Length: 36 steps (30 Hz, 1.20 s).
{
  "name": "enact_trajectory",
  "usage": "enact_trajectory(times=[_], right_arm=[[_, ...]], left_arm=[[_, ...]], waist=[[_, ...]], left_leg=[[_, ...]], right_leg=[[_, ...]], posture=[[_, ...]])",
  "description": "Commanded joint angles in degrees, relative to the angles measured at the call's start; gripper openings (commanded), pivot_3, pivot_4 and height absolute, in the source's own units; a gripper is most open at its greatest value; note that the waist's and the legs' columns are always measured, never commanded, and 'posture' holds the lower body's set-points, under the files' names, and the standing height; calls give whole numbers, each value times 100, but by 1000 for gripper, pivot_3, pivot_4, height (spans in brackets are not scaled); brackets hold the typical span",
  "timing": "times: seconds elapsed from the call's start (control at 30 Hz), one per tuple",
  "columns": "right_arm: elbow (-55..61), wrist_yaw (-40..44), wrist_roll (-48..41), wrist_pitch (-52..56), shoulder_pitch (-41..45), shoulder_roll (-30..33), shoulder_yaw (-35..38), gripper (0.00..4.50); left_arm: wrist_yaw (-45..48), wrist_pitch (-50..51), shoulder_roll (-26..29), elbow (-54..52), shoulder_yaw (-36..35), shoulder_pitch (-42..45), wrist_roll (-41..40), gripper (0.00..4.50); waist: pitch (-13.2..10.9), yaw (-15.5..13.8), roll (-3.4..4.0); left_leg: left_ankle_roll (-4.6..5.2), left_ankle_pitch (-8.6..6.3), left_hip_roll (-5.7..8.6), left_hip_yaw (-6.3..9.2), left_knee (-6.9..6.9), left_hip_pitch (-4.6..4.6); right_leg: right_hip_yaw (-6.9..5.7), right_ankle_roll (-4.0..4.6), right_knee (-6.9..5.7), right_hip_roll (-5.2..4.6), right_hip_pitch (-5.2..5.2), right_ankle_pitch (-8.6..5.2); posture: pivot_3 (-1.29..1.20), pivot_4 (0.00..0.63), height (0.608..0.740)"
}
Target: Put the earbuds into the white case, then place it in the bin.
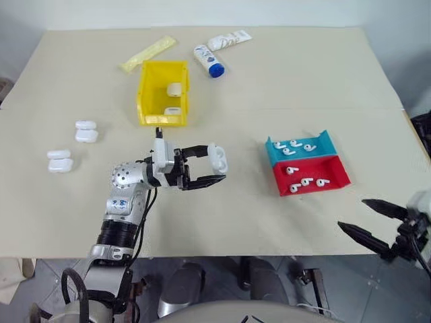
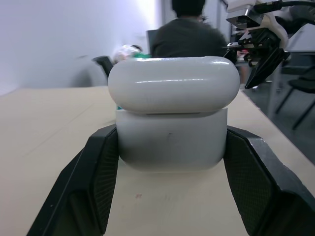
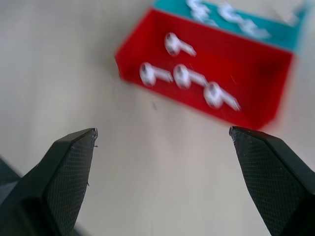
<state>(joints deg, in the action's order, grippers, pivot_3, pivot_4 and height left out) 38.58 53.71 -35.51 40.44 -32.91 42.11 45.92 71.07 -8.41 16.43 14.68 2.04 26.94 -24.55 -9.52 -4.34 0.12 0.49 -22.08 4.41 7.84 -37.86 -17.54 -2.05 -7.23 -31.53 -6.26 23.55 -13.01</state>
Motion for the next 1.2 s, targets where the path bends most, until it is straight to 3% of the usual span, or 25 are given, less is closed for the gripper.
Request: enact_trajectory(times=[0.03, 0.27, 0.43, 0.6, 0.73, 0.93, 1.07, 1.2], right_arm=[[410, -224, -118, 64, -74, 13, 328, 4500], [431, -621, -13, 649, 946, 1161, -634, 4500], [-123, -482, 200, 691, 1970, 1946, -1721, 3366], [-885, -145, 585, 481, 3198, 2604, -3030, 3366], [-1537, 194, 1111, 148, 4031, 2829, -4039, 2497], [-2407, 953, 2001, -406, 5031, 2958, -5275, 2497], [-2858, 1237, 2396, -644, 5590, 2796, -5699, 1563], [-3123, 1402, 2664, -812, 5863, 2662, -5895, 1563]], left_arm=[[132, -123, -93, 94, 94, 124, -17, 2788], [61, -175, -337, 65, 276, 66, 73, 2788], [-49, -150, -387, -178, 378, -114, 55, 2788], [-161, -119, -423, -460, 481, -355, 54, 2788], [-297, -74, -455, -692, 568, -527, 45, 2788], [-392, -30, -451, -858, 647, -637, 38, 2788], [-445, -3, -444, -956, 674, -691, 28, 2788], [-501, 18, -440, -1023, 694, -741, 33, 2788]], waist=[[1, 36, 4], [-3, 60, -4], [-6, 21, -8], [-7, 8, -8], [-6, 3, -4], [-7, 33, -3], [-6, 64, -1], [-6, 78, -1]], left_leg=[[0, -4, -4, -9, 0, 6], [0, -5, -13, -41, 4, 15], [4, -6, -14, -48, 4, 19], [13, -8, -12, -62, -10, 27], [16, -10, -11, -63, -9, 21], [17, -11, -10, -71, -10, 17], [15, -11, -12, -72, -10, 15], [14, -11, -13, -70, -10, 14]], right_leg=[[7, 0, -2, 3, 0, -1], [43, -3, 1, 23, 8, 1], [53, -6, 4, 26, 12, 3], [68, -13, 12, 25, 18, 16], [69, -13, 20, 24, 22, 17], [73, -18, 25, 27, 26, 22], [76, -17, 22, 30, 33, 22], [75, -17, 21, 30, 34, 22]], posture=[[0, 150, 740], [0, 150, 740], [0, 150, 740], [0, 150, 740], [0, 150, 740], [0, 150, 740], [0, 150, 740], [0, 150, 740]])
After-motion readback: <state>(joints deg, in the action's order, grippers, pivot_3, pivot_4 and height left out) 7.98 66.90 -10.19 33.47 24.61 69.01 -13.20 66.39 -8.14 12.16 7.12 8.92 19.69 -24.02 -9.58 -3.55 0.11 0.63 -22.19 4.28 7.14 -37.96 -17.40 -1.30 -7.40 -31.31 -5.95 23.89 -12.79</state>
